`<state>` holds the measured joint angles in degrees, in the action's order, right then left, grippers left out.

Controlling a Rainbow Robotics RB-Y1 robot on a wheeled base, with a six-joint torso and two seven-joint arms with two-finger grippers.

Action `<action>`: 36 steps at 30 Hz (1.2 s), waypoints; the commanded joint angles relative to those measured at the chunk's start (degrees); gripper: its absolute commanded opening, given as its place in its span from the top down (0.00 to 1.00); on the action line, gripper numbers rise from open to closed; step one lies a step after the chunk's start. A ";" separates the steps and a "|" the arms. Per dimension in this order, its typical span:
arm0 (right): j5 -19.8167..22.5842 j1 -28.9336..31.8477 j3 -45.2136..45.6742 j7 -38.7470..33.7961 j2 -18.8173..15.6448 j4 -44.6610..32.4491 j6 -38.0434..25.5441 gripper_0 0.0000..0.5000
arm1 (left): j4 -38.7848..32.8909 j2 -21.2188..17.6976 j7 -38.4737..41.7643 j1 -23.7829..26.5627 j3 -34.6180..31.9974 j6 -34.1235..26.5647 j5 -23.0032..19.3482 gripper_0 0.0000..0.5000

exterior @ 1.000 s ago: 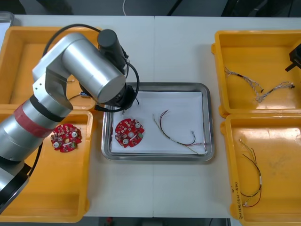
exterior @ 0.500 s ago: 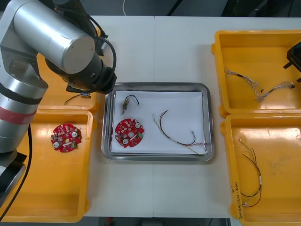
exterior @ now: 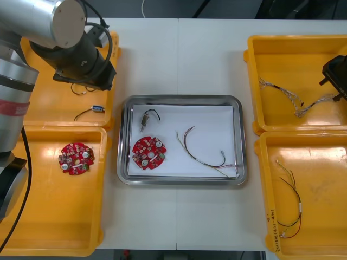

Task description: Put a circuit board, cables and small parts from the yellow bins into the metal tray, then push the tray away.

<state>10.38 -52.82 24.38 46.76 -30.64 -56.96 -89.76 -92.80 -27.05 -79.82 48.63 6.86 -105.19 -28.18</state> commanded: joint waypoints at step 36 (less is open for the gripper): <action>2.63 4.39 -1.36 -8.70 4.01 0.62 6.08 0.00 | 30.83 -3.18 -26.80 7.26 -8.09 29.78 1.99 0.00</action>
<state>12.46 -49.00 24.20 39.54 -27.43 -55.44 -84.27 -62.47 -28.03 -101.00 52.78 0.59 -76.99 -26.41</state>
